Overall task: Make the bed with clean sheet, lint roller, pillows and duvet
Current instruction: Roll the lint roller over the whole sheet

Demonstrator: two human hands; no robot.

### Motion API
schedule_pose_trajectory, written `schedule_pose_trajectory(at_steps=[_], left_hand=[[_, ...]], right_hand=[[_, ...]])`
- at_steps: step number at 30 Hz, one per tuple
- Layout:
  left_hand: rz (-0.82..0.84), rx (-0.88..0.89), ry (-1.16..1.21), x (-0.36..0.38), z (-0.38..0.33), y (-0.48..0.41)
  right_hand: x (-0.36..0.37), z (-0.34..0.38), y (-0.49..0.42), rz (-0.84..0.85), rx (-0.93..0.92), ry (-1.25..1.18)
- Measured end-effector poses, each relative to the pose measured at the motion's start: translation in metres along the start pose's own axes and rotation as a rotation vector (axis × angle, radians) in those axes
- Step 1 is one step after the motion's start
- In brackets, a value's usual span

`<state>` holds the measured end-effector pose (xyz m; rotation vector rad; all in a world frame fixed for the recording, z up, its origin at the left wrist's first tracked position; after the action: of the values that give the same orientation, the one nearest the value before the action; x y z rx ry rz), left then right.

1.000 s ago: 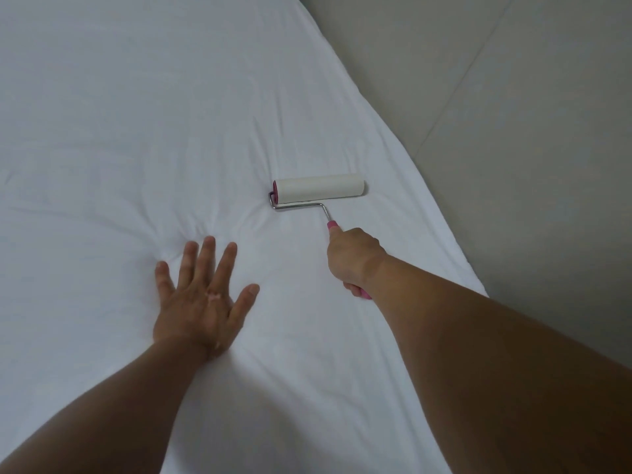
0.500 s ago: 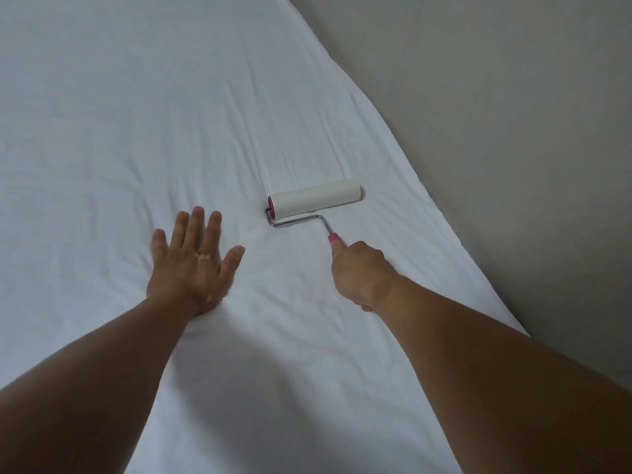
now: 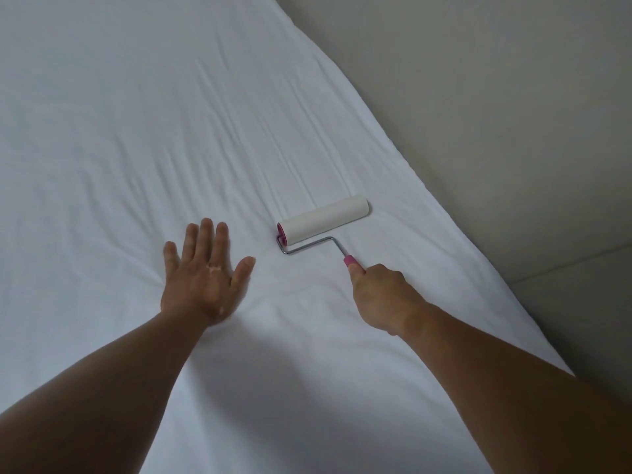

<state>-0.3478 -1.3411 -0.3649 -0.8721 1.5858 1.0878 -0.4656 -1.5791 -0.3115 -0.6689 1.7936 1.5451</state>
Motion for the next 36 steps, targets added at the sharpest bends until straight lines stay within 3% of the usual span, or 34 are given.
schedule_pose_trajectory(at_steps=[8,21,31,36], left_hand=[[0.031,0.042,-0.031,0.011,-0.021,0.053],[0.044,0.016,-0.038,0.026,-0.039,0.115],[0.066,-0.016,-0.044,0.035,-0.054,0.147],[0.070,-0.034,-0.048,0.037,-0.053,0.146]], right_hand=[[0.066,-0.019,0.066,0.010,0.043,-0.104],[0.141,-0.053,0.175,0.084,0.280,-0.544],[0.200,-0.067,0.258,0.098,0.239,-0.609],[0.229,-0.084,0.310,0.148,0.407,-0.697]])
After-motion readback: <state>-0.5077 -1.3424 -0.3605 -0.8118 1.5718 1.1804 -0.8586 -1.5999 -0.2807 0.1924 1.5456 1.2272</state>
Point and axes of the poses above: each hand's wrist, its own y-axis away from the middle knuckle, its own x-axis out of the palm, z = x × y, the point moved 7 cm from there along -y, towards the middle knuckle, and after that the axes turned 3 degrees about z, right-handed, at the moved point
